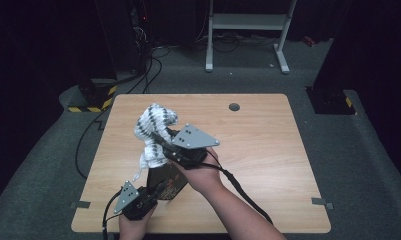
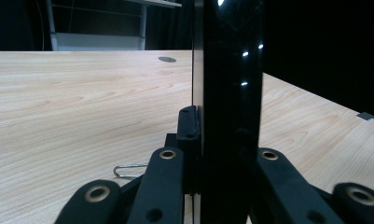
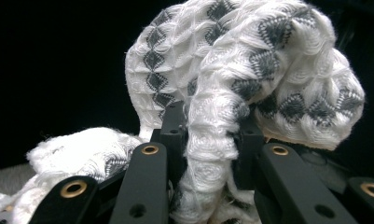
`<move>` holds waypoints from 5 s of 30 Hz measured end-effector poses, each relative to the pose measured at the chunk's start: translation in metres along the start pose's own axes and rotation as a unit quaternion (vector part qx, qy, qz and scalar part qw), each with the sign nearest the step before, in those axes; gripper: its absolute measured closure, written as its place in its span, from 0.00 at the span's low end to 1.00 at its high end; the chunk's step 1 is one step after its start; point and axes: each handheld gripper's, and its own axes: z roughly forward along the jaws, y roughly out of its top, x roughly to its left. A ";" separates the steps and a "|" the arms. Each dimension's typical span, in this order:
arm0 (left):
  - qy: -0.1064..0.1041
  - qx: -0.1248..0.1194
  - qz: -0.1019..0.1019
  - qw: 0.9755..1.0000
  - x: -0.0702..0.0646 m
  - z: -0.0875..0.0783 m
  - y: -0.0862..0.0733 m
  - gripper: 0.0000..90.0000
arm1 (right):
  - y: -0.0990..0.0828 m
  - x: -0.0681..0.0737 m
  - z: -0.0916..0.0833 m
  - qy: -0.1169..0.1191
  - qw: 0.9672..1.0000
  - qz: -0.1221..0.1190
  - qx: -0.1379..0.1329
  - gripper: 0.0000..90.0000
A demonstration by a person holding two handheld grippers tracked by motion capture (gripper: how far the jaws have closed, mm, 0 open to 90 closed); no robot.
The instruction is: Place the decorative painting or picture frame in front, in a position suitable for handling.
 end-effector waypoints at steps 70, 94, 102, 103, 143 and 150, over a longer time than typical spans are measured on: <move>-0.001 0.001 0.000 1.000 0.000 -0.001 -0.001 0.89 | -0.069 -0.072 -0.008 -0.116 0.988 0.062 0.081 0.82; -0.001 0.001 -0.003 1.000 0.000 0.001 -0.001 0.88 | -0.124 -0.067 -0.013 -0.054 0.983 0.061 0.167 0.82; -0.001 0.002 -0.001 1.000 0.000 0.001 -0.001 0.88 | -0.170 -0.073 -0.008 -0.060 0.970 0.092 0.218 0.81; -0.001 0.002 -0.002 1.000 0.000 0.001 -0.001 0.88 | -0.170 -0.073 -0.008 -0.062 0.970 0.094 0.217 0.81; -0.001 0.004 -0.003 1.000 -0.001 0.001 -0.002 0.88 | -0.062 -0.075 0.003 -0.091 0.992 0.059 0.066 0.81; -0.001 0.004 -0.004 1.000 -0.001 0.001 -0.002 0.88 | -0.095 -0.086 -0.001 -0.091 0.987 0.075 0.112 0.82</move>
